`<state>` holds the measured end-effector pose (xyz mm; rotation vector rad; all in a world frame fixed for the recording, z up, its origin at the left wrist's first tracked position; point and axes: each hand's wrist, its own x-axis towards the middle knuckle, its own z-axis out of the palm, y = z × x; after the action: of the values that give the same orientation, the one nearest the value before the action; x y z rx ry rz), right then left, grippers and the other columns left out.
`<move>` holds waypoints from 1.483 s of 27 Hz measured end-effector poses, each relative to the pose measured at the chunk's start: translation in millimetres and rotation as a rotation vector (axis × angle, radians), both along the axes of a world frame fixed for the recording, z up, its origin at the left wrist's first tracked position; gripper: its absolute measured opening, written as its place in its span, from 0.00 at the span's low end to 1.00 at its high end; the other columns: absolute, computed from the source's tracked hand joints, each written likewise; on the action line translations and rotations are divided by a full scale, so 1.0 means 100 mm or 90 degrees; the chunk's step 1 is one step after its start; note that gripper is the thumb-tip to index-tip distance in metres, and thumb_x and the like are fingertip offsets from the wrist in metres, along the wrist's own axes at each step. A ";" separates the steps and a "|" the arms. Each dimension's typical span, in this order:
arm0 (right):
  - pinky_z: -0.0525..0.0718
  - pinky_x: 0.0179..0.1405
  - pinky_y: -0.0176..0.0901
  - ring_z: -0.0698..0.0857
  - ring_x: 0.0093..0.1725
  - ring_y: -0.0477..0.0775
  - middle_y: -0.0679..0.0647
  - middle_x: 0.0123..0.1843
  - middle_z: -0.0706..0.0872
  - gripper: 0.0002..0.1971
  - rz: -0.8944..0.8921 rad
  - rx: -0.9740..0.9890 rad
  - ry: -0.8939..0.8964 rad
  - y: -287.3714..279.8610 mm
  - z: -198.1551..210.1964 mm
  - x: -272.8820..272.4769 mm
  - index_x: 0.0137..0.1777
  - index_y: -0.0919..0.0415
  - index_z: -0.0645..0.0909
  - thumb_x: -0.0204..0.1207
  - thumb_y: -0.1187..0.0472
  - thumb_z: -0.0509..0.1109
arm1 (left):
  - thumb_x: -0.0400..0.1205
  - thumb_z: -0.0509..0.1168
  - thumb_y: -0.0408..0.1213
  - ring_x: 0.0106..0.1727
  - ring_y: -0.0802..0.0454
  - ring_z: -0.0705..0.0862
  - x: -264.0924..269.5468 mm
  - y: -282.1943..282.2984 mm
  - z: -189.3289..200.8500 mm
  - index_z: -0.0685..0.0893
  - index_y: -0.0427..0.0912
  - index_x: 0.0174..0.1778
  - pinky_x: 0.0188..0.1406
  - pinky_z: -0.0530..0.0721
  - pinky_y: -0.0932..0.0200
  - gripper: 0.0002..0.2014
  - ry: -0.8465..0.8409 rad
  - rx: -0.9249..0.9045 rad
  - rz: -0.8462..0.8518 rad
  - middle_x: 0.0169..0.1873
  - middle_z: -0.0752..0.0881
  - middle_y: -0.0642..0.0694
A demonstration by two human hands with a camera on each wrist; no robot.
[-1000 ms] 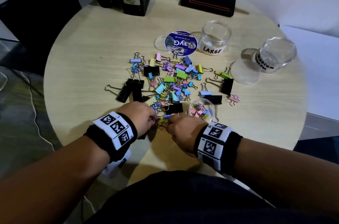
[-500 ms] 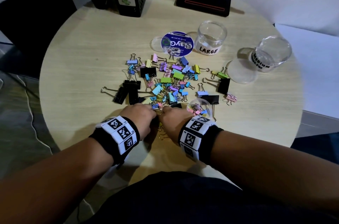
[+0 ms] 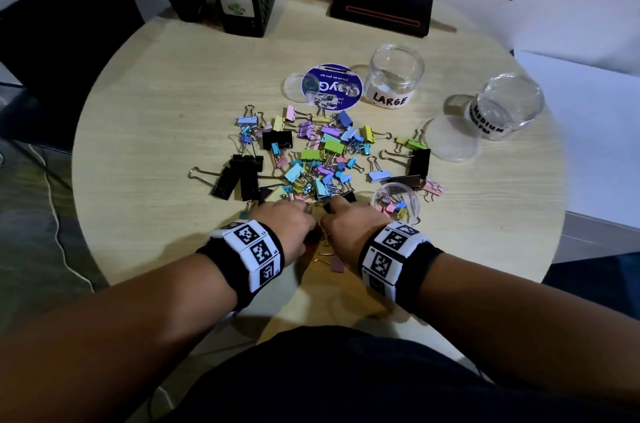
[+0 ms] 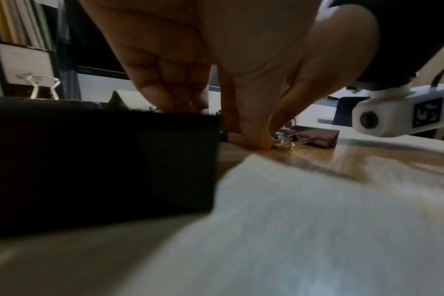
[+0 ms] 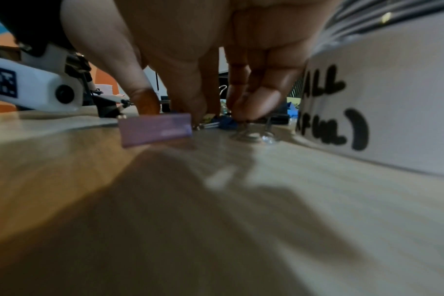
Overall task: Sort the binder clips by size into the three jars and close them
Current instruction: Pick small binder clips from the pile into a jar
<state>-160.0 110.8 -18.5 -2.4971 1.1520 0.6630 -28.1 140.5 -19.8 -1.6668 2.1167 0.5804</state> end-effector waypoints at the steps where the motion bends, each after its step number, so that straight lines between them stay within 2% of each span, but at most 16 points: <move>1: 0.83 0.55 0.54 0.78 0.57 0.61 0.57 0.57 0.73 0.21 0.004 -0.003 -0.013 -0.01 -0.02 -0.01 0.65 0.60 0.76 0.73 0.57 0.73 | 0.78 0.65 0.43 0.63 0.46 0.75 -0.02 -0.01 0.01 0.79 0.47 0.62 0.61 0.78 0.49 0.16 0.001 0.008 -0.003 0.60 0.76 0.46; 5: 0.79 0.60 0.54 0.75 0.62 0.63 0.60 0.60 0.74 0.16 -0.023 0.018 -0.055 -0.06 -0.08 -0.04 0.64 0.61 0.76 0.77 0.63 0.63 | 0.80 0.63 0.39 0.62 0.44 0.77 -0.07 -0.05 0.05 0.79 0.43 0.62 0.57 0.77 0.51 0.15 -0.011 0.019 -0.046 0.59 0.75 0.43; 8: 0.80 0.60 0.52 0.77 0.61 0.61 0.60 0.60 0.76 0.16 -0.045 0.027 -0.068 -0.07 -0.12 -0.05 0.64 0.61 0.75 0.76 0.62 0.65 | 0.80 0.64 0.42 0.61 0.45 0.77 -0.09 -0.06 0.07 0.79 0.42 0.63 0.57 0.77 0.53 0.16 -0.007 0.015 -0.050 0.59 0.76 0.44; 12: 0.82 0.54 0.53 0.80 0.56 0.59 0.57 0.57 0.79 0.20 -0.018 0.013 -0.039 -0.01 -0.20 -0.06 0.63 0.59 0.75 0.73 0.54 0.71 | 0.78 0.66 0.42 0.61 0.46 0.77 -0.11 -0.06 0.05 0.79 0.42 0.61 0.56 0.77 0.54 0.16 0.003 0.005 -0.040 0.58 0.77 0.45; 17: 0.79 0.55 0.50 0.80 0.59 0.60 0.58 0.59 0.79 0.23 -0.043 0.013 -0.062 -0.05 -0.18 -0.10 0.63 0.60 0.72 0.71 0.55 0.74 | 0.77 0.67 0.44 0.60 0.47 0.77 -0.09 -0.05 0.04 0.79 0.43 0.62 0.53 0.77 0.55 0.18 0.013 -0.007 -0.006 0.58 0.75 0.46; 20: 0.81 0.52 0.48 0.81 0.56 0.59 0.58 0.57 0.80 0.13 -0.037 -0.003 -0.111 -0.04 -0.03 -0.15 0.61 0.59 0.75 0.77 0.59 0.65 | 0.77 0.68 0.42 0.59 0.49 0.77 -0.09 -0.04 0.01 0.79 0.42 0.62 0.54 0.77 0.57 0.19 0.022 -0.009 0.019 0.59 0.74 0.48; 22: 0.81 0.48 0.44 0.81 0.50 0.56 0.56 0.54 0.82 0.10 -0.086 -0.041 -0.173 -0.07 0.13 -0.24 0.57 0.58 0.77 0.78 0.59 0.61 | 0.77 0.68 0.43 0.60 0.50 0.78 -0.08 -0.04 -0.01 0.80 0.42 0.62 0.55 0.78 0.58 0.18 0.030 -0.007 0.039 0.60 0.74 0.49; 24: 0.80 0.45 0.43 0.80 0.46 0.54 0.54 0.50 0.83 0.07 -0.176 -0.081 -0.214 -0.17 0.28 -0.41 0.51 0.57 0.78 0.77 0.57 0.62 | 0.78 0.66 0.45 0.61 0.50 0.77 -0.07 -0.05 -0.03 0.81 0.44 0.61 0.54 0.77 0.58 0.16 0.046 -0.011 0.021 0.59 0.75 0.49; 27: 0.76 0.42 0.41 0.77 0.42 0.53 0.54 0.46 0.82 0.04 -0.284 -0.114 -0.210 -0.32 0.34 -0.71 0.44 0.56 0.76 0.75 0.56 0.66 | 0.78 0.63 0.44 0.59 0.50 0.78 -0.05 -0.05 -0.08 0.82 0.48 0.51 0.53 0.78 0.58 0.09 0.064 -0.005 0.000 0.55 0.78 0.50; 31: 0.74 0.41 0.42 0.81 0.45 0.58 0.57 0.47 0.86 0.08 -0.324 -0.119 -0.182 -0.38 0.22 -0.92 0.47 0.58 0.82 0.72 0.55 0.69 | 0.78 0.62 0.41 0.57 0.49 0.78 -0.06 -0.07 -0.11 0.80 0.48 0.48 0.52 0.78 0.56 0.06 0.065 0.006 0.001 0.52 0.79 0.49; 34: 0.72 0.40 0.39 0.80 0.44 0.55 0.55 0.48 0.85 0.09 -0.305 -0.127 -0.223 -0.33 0.21 -0.87 0.51 0.58 0.83 0.74 0.56 0.69 | 0.79 0.61 0.42 0.60 0.48 0.78 -0.06 -0.08 -0.10 0.80 0.50 0.56 0.55 0.77 0.56 0.11 0.078 0.006 -0.001 0.55 0.79 0.49; 36: 0.74 0.41 0.38 0.78 0.42 0.50 0.53 0.48 0.84 0.09 -0.246 -0.121 -0.237 -0.24 0.25 -0.76 0.51 0.57 0.83 0.77 0.57 0.65 | 0.79 0.62 0.43 0.60 0.49 0.78 -0.07 -0.08 -0.09 0.80 0.52 0.60 0.57 0.77 0.57 0.14 0.085 0.007 -0.006 0.56 0.80 0.48; 38: 0.80 0.44 0.40 0.81 0.45 0.52 0.53 0.48 0.85 0.10 -0.150 -0.090 -0.209 -0.11 0.23 -0.62 0.51 0.58 0.83 0.79 0.59 0.60 | 0.78 0.65 0.45 0.60 0.48 0.78 -0.09 -0.10 -0.09 0.81 0.50 0.60 0.57 0.78 0.55 0.15 0.070 0.008 -0.008 0.55 0.79 0.47; 40: 0.84 0.48 0.46 0.83 0.48 0.57 0.56 0.51 0.84 0.11 -0.060 -0.031 -0.133 0.00 0.13 -0.47 0.53 0.59 0.82 0.80 0.61 0.58 | 0.76 0.67 0.45 0.61 0.46 0.77 -0.10 -0.11 -0.10 0.79 0.48 0.62 0.57 0.78 0.54 0.18 0.049 0.029 -0.003 0.57 0.78 0.47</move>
<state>-206.6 110.6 -5.3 -2.4646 1.2108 0.3421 -38.5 129.5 -29.7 -1.6386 2.1435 0.6959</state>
